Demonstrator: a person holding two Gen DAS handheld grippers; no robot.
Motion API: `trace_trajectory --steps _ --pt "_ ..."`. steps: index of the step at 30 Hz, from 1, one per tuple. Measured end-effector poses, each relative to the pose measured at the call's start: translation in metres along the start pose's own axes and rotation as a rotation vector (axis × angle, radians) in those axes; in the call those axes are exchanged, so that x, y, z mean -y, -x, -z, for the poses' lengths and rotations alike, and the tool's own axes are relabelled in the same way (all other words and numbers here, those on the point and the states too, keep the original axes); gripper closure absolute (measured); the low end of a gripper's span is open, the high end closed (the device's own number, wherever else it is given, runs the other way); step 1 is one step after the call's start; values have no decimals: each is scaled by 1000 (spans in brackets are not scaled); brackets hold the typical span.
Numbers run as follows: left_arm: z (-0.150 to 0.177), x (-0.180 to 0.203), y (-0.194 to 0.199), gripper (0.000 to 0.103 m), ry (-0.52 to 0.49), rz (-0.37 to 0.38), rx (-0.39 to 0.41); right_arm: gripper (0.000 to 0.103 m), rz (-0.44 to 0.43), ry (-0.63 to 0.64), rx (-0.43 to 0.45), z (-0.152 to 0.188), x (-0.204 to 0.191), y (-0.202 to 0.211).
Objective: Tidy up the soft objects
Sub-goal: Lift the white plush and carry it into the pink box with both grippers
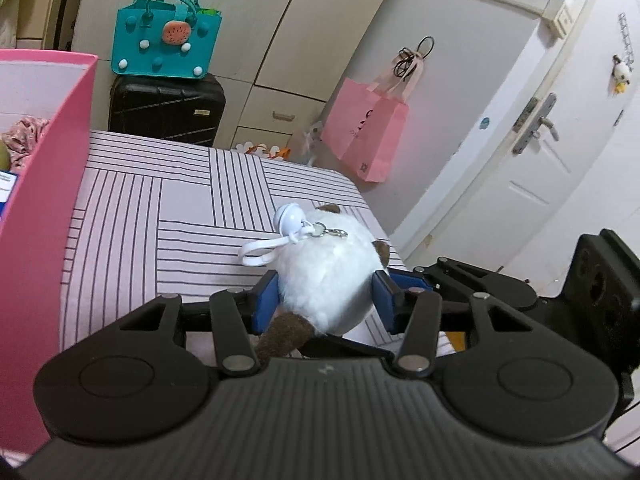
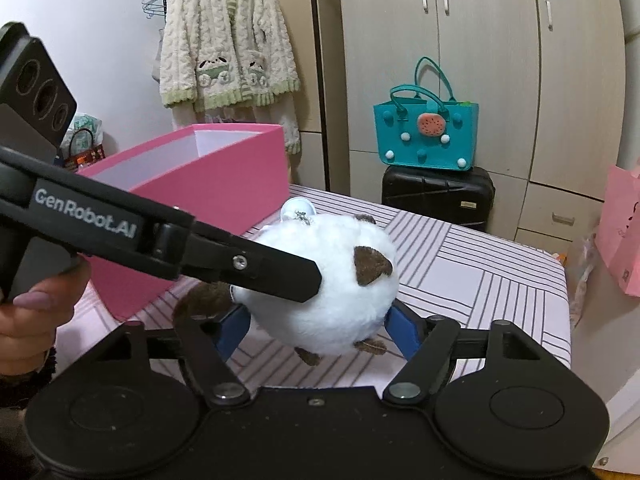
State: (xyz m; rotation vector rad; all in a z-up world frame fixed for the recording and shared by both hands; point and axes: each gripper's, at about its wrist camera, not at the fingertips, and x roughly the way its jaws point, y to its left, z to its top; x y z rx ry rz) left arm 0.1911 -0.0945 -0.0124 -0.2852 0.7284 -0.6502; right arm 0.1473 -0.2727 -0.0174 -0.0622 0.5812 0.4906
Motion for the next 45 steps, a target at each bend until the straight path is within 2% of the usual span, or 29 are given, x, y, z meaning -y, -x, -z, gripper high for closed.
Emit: trace_trajectory --steps 6,12,14,17,21,24,27,33,37,45 --pt "1 5 33 54 -50 0 4 24 -42 -10 -7 -12 -17 15" --pt "0 3 81 53 -91 7 37 26 -85 66 38 -26 -49 32" --pt "-4 -1 95 52 -99 -20 40 26 -140 76 32 -37 -58 32" --pt "-14 -5 123 52 -132 -76 87 26 -208 115 36 -58 -73 31" --pt "-29 -18 157 52 -131 -111 128 27 -253 190 53 -82 -96 25" --pt "-35 -27 175 52 -131 -149 156 39 -265 237 68 -98 -111 18" --pt "-43 -41 189 52 -124 -183 181 43 -293 247 70 -114 -118 5" --pt "-75 -70 187 52 -111 -234 186 44 -309 243 50 -143 -123 -32" --pt "-98 -93 169 51 -153 -287 144 44 -282 223 1 -159 -125 -67" --pt "-135 -157 124 51 -47 -239 6 45 -150 298 -87 -167 -132 -123"
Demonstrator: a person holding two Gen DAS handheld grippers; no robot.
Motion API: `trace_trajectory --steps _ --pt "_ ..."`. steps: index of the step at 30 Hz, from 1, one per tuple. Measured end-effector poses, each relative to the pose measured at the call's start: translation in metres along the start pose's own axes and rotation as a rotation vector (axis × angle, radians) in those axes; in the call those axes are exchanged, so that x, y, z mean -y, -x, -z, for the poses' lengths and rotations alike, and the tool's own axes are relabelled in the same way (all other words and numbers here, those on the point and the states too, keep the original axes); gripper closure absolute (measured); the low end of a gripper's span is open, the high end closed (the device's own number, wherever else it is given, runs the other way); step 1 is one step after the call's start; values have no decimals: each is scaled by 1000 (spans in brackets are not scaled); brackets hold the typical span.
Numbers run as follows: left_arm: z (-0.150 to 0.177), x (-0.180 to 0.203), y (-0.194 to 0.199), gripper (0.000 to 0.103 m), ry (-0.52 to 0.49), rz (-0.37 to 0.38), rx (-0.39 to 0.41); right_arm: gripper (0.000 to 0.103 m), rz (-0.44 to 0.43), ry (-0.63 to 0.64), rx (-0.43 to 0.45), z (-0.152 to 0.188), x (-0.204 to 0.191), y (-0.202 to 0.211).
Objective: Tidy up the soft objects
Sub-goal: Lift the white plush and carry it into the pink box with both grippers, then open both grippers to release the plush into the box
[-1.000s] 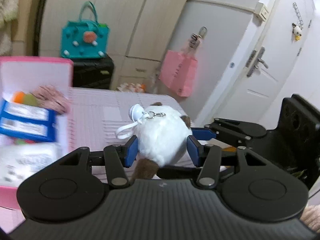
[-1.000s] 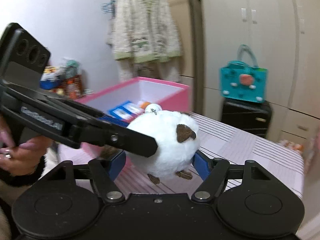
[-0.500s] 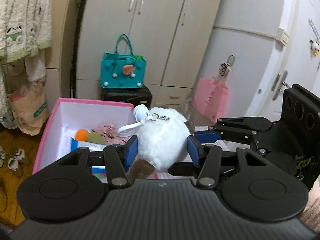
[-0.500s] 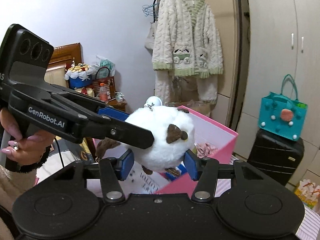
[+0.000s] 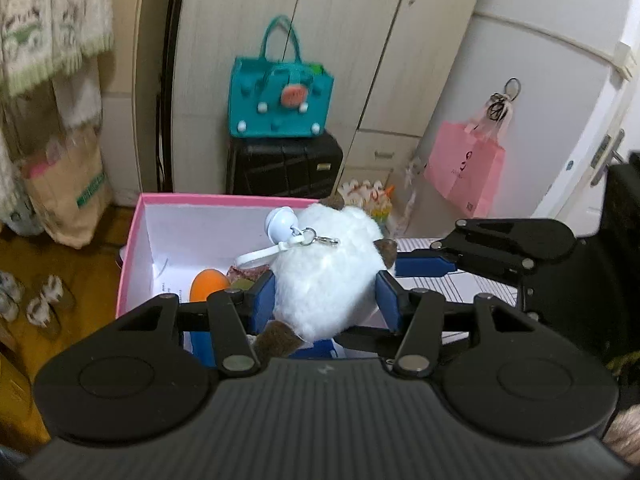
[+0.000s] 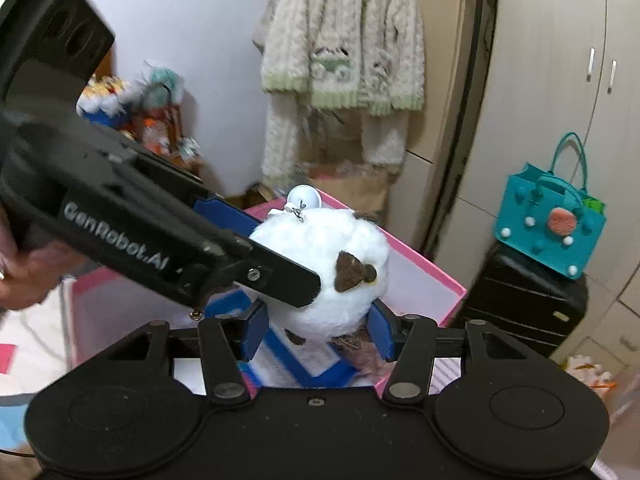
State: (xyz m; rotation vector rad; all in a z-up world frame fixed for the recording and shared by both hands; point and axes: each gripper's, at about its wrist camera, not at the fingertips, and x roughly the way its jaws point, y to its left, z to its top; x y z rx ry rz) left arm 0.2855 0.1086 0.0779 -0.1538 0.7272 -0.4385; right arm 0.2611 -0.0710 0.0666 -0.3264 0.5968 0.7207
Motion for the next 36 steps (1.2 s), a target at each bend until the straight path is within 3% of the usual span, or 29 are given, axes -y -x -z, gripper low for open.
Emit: trace_trajectory --steps 8,15,20,27,32,36 --pt "-13 -43 -46 52 91 40 -104 46 72 -16 -73 -6 6 -39" --pt "-12 -49 -70 55 80 -1 -140 49 108 13 -142 -8 6 -65" --pt "-8 -46 -78 64 60 -30 -163 48 134 25 -166 -6 7 -74" --pt "-6 -42 -78 64 38 -88 -147 45 114 -66 -77 3 21 -56" --pt "0 -47 -68 64 95 -41 -158 44 -13 -251 34 20 35 -20" --pt "7 -41 -43 62 63 -85 -100 44 -85 -328 92 34 31 8"
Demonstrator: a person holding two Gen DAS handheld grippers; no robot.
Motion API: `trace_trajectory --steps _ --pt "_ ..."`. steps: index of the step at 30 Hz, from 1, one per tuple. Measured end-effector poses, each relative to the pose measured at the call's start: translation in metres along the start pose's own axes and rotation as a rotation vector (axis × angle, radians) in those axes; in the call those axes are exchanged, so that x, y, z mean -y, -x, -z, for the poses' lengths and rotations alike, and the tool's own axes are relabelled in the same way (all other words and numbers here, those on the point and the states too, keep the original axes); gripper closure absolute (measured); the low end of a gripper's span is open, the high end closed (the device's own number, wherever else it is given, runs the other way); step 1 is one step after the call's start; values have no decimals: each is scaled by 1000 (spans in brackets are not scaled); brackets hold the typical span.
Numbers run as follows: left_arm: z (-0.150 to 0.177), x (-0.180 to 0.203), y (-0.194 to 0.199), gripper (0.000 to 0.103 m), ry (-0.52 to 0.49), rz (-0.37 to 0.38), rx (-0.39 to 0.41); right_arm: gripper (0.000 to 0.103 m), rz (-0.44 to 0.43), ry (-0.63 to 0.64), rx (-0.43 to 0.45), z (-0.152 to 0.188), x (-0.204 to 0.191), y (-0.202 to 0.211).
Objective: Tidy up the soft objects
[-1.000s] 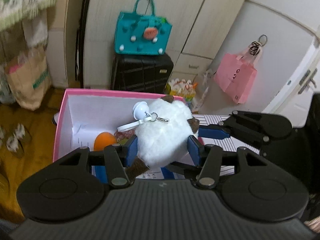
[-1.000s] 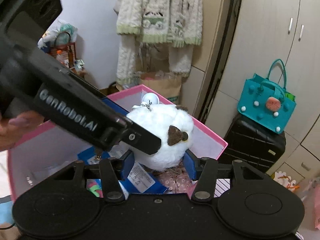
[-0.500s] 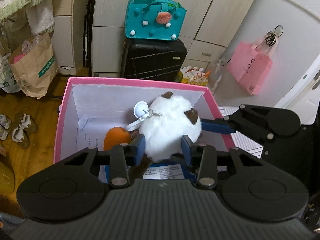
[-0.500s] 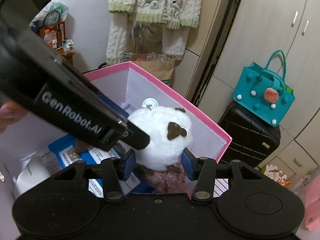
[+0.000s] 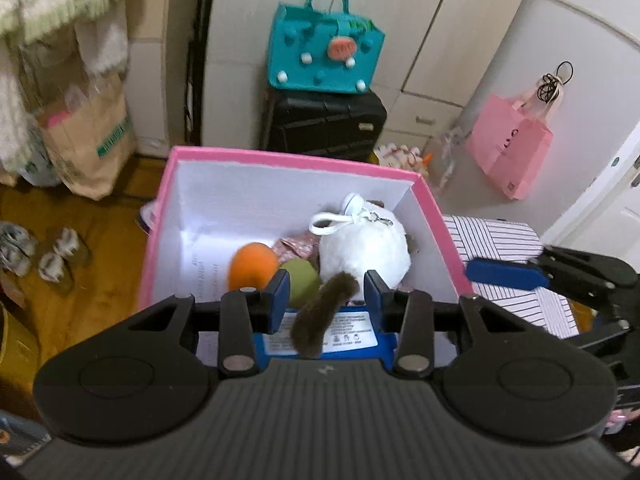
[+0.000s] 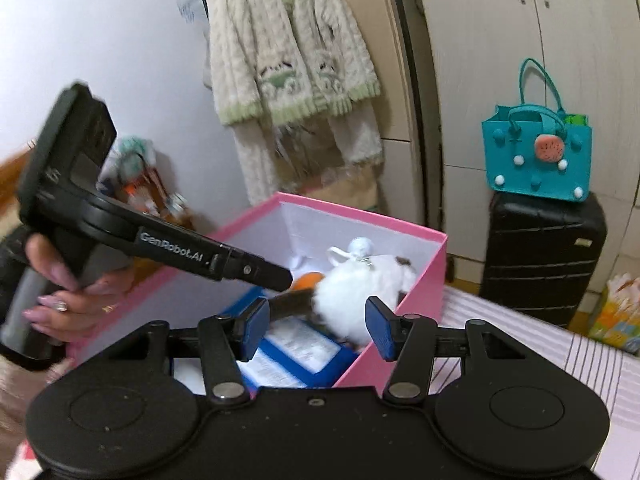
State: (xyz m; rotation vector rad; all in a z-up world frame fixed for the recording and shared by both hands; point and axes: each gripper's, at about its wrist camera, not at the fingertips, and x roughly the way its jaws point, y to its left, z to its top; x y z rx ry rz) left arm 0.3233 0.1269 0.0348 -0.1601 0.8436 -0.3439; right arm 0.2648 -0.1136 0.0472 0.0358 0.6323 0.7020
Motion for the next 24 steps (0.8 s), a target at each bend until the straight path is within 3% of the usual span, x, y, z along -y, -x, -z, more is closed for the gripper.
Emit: trace_trajectory --steps 8,13,19,24 --pt "35 32 59 55 -100 -57 107 43 36 27 20 13 -27 30" --pt "62 55 94 52 -123 1 115 42 87 90 10 25 -51 53" --pt "82 77 133 45 -156 -18 174 37 135 167 36 32 -77 92" --pt "99 84 156 40 -142 54 187 34 175 174 93 44 -87 122"
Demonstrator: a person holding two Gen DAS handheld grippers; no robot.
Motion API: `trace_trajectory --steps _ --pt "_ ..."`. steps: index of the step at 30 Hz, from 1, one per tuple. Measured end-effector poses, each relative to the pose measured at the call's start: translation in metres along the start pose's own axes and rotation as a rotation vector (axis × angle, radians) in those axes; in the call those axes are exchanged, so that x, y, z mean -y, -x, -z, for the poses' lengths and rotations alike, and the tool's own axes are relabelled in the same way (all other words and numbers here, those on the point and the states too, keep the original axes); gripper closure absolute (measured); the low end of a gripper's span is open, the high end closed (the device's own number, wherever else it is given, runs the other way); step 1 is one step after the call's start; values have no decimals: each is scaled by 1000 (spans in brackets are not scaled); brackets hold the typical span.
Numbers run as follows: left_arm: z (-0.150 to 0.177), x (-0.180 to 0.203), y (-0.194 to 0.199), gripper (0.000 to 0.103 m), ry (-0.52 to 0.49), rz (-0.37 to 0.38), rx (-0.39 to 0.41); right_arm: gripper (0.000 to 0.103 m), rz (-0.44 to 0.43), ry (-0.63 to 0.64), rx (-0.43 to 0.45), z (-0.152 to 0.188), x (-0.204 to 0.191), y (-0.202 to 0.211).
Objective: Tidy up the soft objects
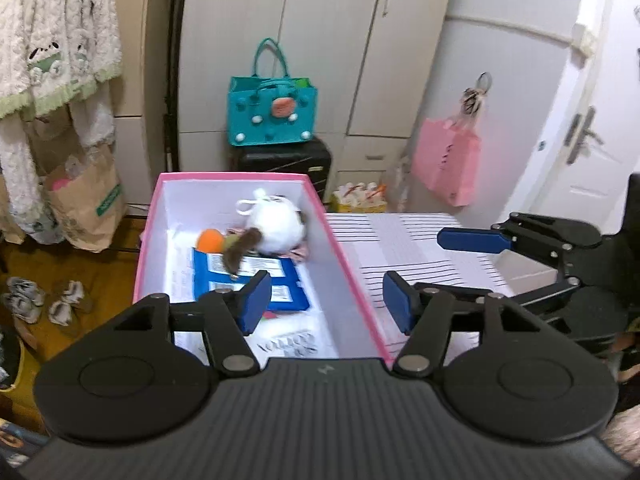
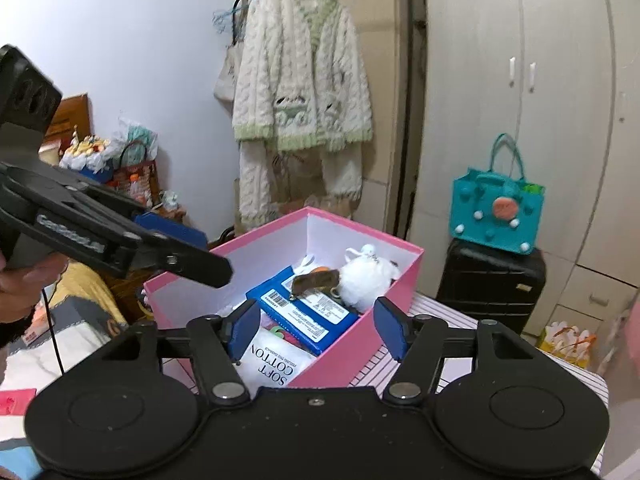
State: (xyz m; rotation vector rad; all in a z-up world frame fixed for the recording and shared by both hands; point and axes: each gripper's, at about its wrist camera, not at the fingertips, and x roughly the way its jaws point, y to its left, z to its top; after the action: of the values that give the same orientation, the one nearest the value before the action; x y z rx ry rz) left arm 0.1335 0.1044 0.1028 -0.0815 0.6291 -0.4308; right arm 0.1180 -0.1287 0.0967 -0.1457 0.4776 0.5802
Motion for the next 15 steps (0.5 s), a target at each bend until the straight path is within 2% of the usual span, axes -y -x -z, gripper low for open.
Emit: trace_trajectory --steps 5,7,9,12,15 --pt "20 18 15 37 -54 -36 59 33 18 -41 30 16 -2 22" --pt "28 24 17 34 -75 -36 73 28 42 -15 60 22 -7 31" --pt "37 28 15 31 -54 -33 76 28 84 -2 81 27 -11 38" --pt "51 35 15 28 -33 5 83 27 104 -20 84 35 -12 46" --pt "62 45 14 22 -31 -7 91 25 141 -19 88 43 -12 56"
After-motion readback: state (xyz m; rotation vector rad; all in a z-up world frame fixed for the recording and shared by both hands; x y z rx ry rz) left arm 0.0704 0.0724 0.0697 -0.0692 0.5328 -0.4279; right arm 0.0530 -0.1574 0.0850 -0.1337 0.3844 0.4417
